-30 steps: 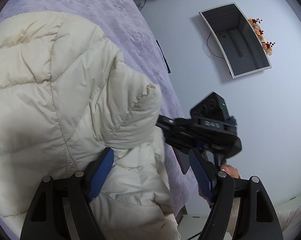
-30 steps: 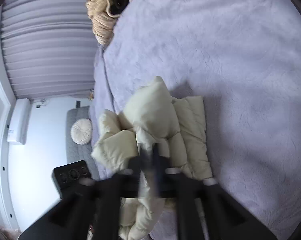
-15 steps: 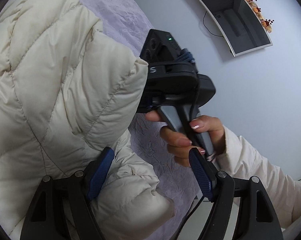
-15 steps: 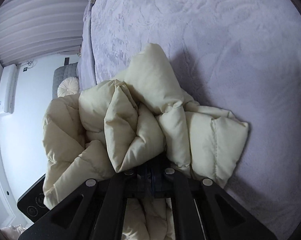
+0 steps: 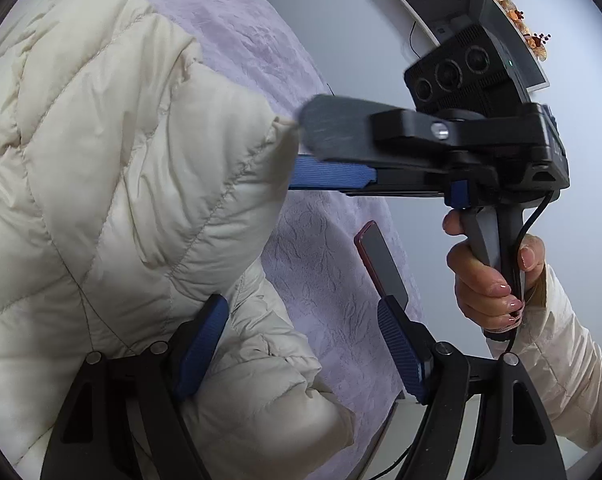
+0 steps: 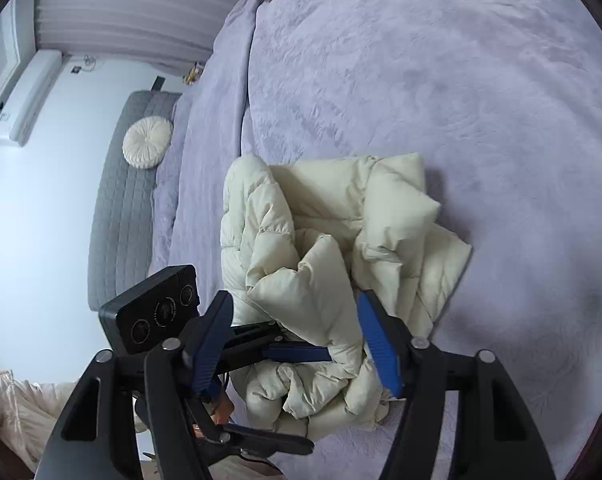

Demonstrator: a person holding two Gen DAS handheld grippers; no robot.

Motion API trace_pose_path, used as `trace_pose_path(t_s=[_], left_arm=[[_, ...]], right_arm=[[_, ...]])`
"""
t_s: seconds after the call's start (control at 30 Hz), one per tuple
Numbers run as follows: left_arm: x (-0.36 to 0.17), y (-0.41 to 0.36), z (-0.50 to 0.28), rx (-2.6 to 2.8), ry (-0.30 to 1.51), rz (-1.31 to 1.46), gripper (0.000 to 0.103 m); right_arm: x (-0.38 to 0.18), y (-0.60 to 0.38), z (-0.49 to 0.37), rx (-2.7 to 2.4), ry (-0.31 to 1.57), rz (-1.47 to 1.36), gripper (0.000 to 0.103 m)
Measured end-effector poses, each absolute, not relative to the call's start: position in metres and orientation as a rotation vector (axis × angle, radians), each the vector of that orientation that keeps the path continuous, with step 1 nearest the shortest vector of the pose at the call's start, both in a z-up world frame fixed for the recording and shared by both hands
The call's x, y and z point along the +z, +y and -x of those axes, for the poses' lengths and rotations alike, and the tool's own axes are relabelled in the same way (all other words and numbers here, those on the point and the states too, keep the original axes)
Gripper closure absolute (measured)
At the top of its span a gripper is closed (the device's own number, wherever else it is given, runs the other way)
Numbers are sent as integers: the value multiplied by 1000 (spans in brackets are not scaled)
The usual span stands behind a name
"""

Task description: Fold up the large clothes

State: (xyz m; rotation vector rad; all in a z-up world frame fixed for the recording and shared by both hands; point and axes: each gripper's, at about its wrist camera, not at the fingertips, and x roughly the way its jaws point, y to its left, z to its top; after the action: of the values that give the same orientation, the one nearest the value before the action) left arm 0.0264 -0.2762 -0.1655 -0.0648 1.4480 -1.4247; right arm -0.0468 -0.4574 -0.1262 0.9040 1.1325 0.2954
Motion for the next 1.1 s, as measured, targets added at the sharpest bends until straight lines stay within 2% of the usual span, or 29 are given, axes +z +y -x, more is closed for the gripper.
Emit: trace_pose_path(t_s=[0.03,0.07,0.13,0.17,0.37,0.57,0.7,0.87,1.03,1.1], left_arm=[[-164,-278,-25,-1421,1445,54,26],[-163,-279,-22,-1411,1441,39,26],[-162,-278,-21,-1389,1439,18,26],[-159,-276,-20,-1381,1436,19,26],[-119,-236,-27,-1321,1352,17,26],[-108,-163,-85,-1037,1323,73,26],[-131,-153,-119,-977,1385,140,26],[-172,-172,-121,-964,1491,112,26],[-183,-192,-111,-969,1492,78,21],[-183,-195,-110,-967,1494,67,21]], right_arm=[[-131,-451,40,303,1161,-885,50],[-137,-447,36,299,1193,-872,66],[-152,-446,33,248,1243,-847,86],[-159,-450,35,209,1247,-840,88],[-200,-465,51,132,1246,-945,89],[-215,-465,53,120,1242,-937,90],[-223,-465,58,101,1229,-971,91],[-225,-466,63,86,1214,-1001,91],[-212,-461,66,52,1244,-949,90],[-203,-457,67,28,1256,-930,87]])
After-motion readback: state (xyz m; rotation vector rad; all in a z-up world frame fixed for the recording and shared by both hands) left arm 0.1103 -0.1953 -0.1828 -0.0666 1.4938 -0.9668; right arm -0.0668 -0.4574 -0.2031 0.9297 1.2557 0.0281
